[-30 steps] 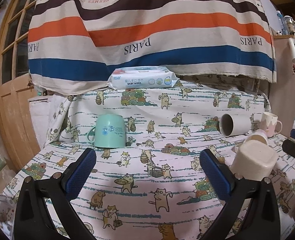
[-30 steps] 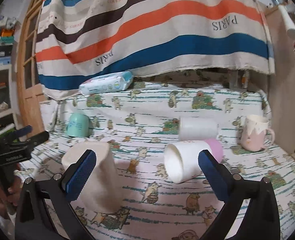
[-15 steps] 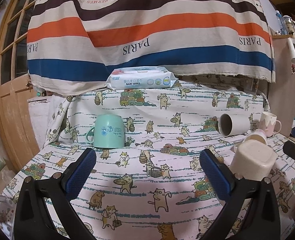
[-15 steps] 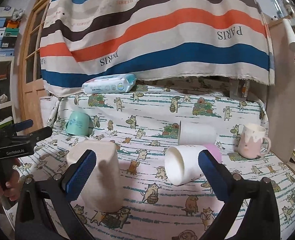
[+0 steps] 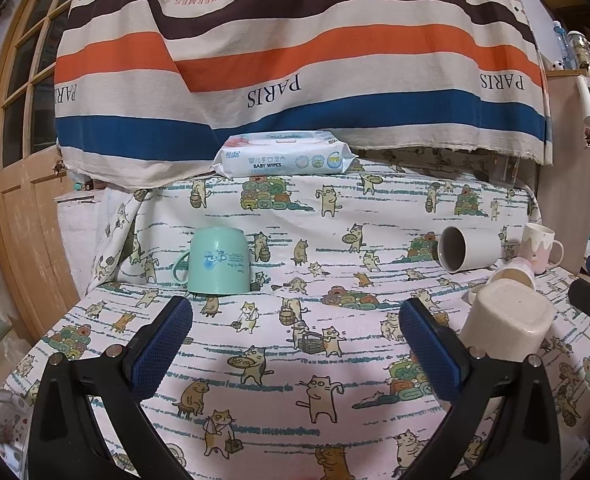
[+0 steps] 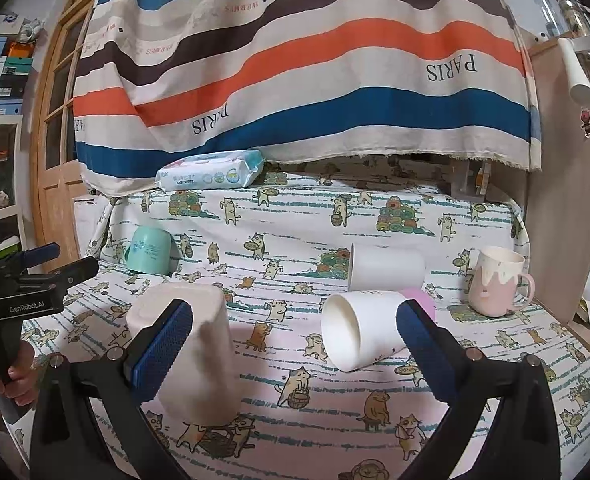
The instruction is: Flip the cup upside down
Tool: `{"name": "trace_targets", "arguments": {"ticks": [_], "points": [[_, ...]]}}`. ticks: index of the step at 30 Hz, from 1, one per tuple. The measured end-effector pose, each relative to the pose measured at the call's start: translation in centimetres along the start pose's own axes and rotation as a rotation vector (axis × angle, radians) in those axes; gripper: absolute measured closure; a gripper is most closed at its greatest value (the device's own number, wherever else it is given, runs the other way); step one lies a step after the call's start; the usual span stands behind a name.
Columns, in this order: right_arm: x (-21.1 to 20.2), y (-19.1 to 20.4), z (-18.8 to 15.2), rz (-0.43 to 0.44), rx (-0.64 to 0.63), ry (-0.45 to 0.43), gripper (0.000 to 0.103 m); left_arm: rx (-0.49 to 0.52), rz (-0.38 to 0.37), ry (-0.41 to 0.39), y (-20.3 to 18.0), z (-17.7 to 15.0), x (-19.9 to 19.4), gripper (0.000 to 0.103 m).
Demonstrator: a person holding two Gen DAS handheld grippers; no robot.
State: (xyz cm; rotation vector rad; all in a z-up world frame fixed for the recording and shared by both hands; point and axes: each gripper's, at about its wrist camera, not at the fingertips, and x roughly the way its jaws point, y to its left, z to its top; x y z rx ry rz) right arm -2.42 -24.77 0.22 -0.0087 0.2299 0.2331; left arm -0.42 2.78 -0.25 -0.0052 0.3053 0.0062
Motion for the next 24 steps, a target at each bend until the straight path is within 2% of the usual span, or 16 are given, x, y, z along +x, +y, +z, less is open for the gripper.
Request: {"name": "trace_targets", "arguments": {"ticks": [6, 24], "points": [[0.01, -0.06, 0.09, 0.0, 0.0, 0.0, 0.0, 0.012, -0.019, 0.001, -0.31, -0.02, -0.07, 0.0], [-0.04, -0.06, 0.06, 0.0, 0.0, -0.001, 0.0, 0.008, -0.001, 0.016, -0.22, 0.0, 0.2, 0.0]]}}
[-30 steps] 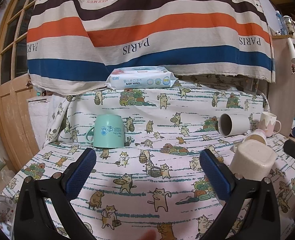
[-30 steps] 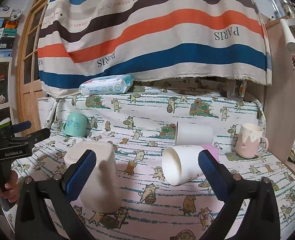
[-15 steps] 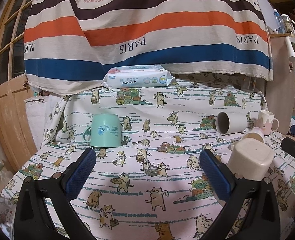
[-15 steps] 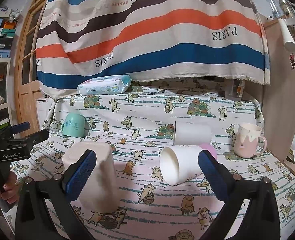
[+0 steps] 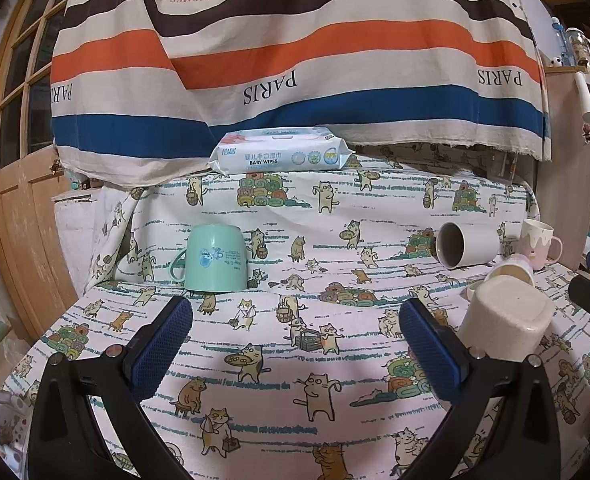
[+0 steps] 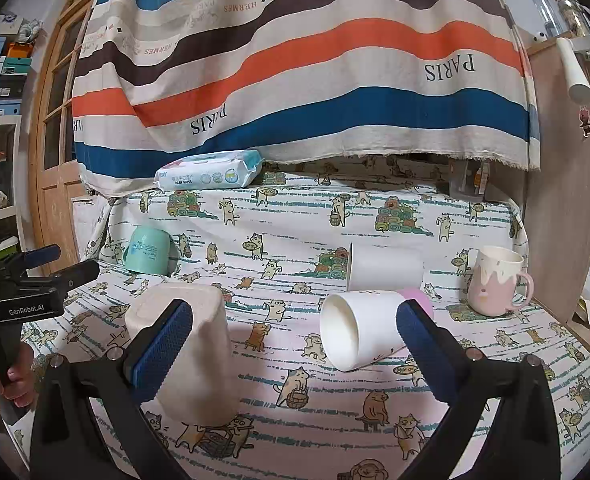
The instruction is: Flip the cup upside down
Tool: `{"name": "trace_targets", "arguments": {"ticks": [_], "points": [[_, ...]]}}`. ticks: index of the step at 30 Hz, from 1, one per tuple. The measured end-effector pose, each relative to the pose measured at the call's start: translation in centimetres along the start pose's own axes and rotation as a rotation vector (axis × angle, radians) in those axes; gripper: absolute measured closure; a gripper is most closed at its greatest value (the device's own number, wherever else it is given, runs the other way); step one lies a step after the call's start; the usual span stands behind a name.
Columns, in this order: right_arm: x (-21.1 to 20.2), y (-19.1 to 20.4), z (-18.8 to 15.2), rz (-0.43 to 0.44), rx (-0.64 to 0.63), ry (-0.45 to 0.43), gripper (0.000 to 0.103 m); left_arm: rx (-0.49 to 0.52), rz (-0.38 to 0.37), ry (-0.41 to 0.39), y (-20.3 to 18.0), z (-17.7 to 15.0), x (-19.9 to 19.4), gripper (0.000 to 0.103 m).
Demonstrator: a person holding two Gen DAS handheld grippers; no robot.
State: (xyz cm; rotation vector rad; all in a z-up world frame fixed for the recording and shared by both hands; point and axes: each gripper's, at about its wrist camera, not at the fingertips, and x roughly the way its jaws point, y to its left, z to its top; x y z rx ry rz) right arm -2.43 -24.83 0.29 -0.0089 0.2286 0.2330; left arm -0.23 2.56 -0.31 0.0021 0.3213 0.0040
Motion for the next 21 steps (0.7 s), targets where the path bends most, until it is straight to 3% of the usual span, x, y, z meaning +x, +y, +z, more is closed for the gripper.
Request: {"name": "trace_targets", "arguments": {"ticks": [21], "points": [[-0.01, 0.04, -0.01, -0.001, 0.0, 0.0, 0.0, -0.003, 0.0, 0.005, 0.07, -0.06, 0.1, 0.0]]}}
